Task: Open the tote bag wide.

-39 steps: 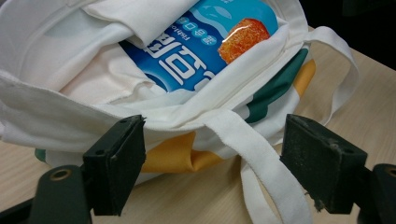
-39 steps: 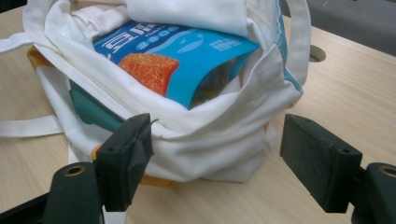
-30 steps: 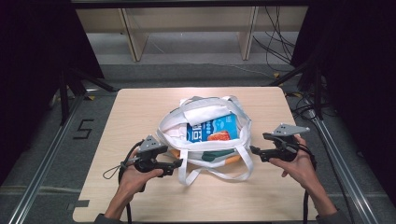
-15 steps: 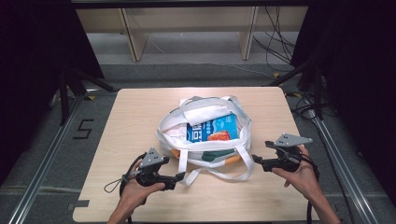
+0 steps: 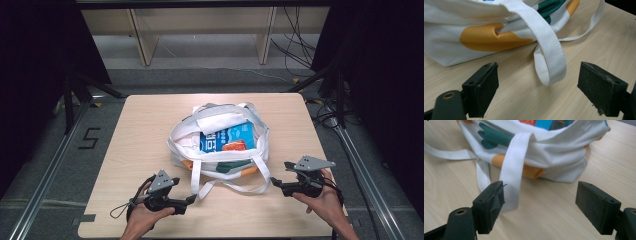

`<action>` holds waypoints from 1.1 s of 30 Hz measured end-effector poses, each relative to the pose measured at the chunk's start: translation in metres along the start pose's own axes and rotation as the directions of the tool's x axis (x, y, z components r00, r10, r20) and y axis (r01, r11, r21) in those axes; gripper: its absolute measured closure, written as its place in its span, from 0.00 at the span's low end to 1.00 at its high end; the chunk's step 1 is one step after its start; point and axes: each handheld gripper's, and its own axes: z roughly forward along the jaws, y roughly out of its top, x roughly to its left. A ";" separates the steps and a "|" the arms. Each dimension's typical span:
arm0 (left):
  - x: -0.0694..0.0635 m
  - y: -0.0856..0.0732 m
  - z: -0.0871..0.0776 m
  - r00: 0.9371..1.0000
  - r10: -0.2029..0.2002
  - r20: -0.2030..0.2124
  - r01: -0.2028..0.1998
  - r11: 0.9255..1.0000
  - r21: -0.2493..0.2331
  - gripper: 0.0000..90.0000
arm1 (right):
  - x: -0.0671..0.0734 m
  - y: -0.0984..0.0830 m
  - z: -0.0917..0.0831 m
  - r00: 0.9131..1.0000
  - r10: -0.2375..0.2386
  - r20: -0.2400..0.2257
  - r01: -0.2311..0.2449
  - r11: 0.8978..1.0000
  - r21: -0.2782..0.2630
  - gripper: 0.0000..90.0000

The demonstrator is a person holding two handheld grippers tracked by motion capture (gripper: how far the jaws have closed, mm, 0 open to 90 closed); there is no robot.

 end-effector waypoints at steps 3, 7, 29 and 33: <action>-0.003 -0.002 -0.002 1.000 0.007 -0.005 -0.007 1.000 0.000 0.18 | 0.003 -0.007 -0.001 1.000 0.005 -0.010 -0.005 1.000 0.011 0.26; -0.008 -0.007 -0.001 1.000 0.011 0.006 -0.011 1.000 -0.008 0.18 | 0.005 -0.012 -0.002 1.000 0.000 -0.016 0.000 1.000 0.026 0.26; -0.014 -0.018 0.005 0.999 0.054 -0.007 -0.054 0.998 0.031 0.19 | 0.017 -0.040 -0.005 0.999 0.007 -0.033 -0.005 0.998 0.067 0.27; -0.015 -0.019 0.006 0.999 0.033 -0.009 -0.033 0.999 0.032 0.19 | 0.016 -0.040 -0.006 0.999 0.002 -0.035 0.000 0.997 0.073 0.27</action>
